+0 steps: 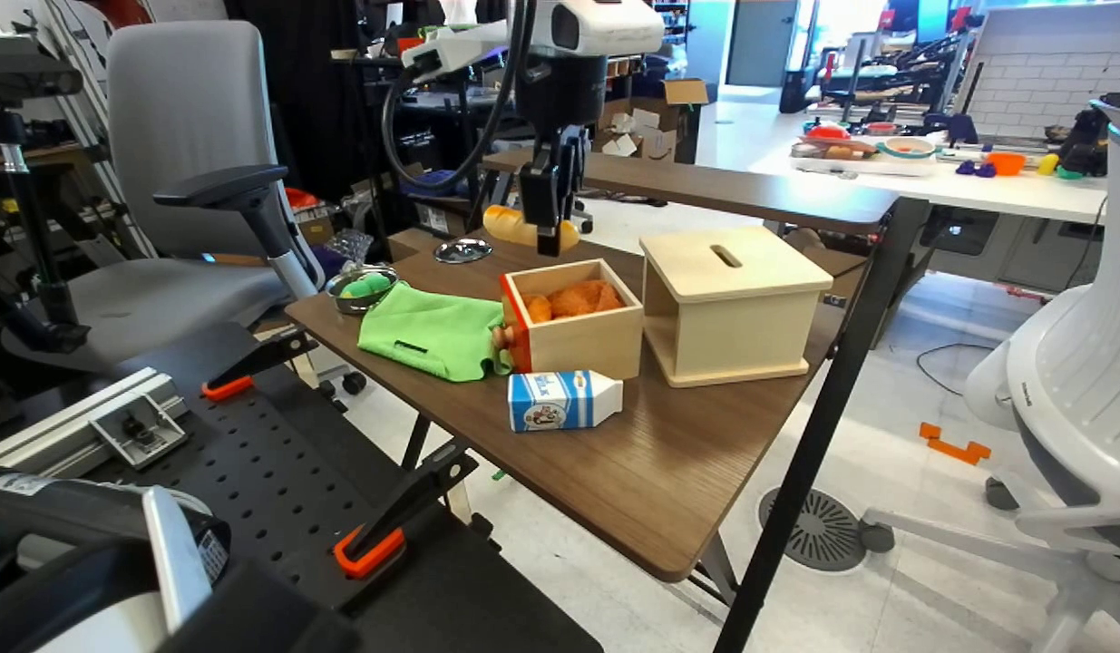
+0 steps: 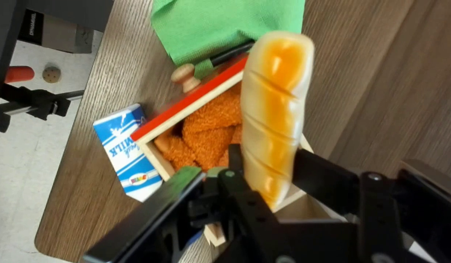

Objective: Open the chest drawer and put the orange object inside

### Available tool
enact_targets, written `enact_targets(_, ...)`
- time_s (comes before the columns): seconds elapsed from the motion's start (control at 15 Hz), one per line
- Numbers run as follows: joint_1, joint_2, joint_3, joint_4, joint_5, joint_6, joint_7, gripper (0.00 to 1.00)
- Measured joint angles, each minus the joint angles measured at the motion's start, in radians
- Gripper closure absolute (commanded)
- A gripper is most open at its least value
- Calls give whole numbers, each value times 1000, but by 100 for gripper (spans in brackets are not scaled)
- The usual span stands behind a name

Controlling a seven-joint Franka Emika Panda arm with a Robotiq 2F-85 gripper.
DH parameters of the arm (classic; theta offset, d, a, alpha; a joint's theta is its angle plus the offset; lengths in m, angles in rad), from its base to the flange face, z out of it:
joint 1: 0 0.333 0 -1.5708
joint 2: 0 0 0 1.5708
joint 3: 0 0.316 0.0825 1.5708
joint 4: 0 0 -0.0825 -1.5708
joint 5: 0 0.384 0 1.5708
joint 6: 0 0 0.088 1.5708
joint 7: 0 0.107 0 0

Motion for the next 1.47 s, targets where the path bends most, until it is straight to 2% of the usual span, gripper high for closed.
enact_targets(0.53,8,45,-7,7,-3,3,-13,86)
enact_targets(1.33,25,159,-46,95,-9,36,-15,85)
enact_targets(1.4,25,167,-51,102,-12,36,-15,36)
enact_targets(1.47,26,173,-54,107,-17,36,-16,34)
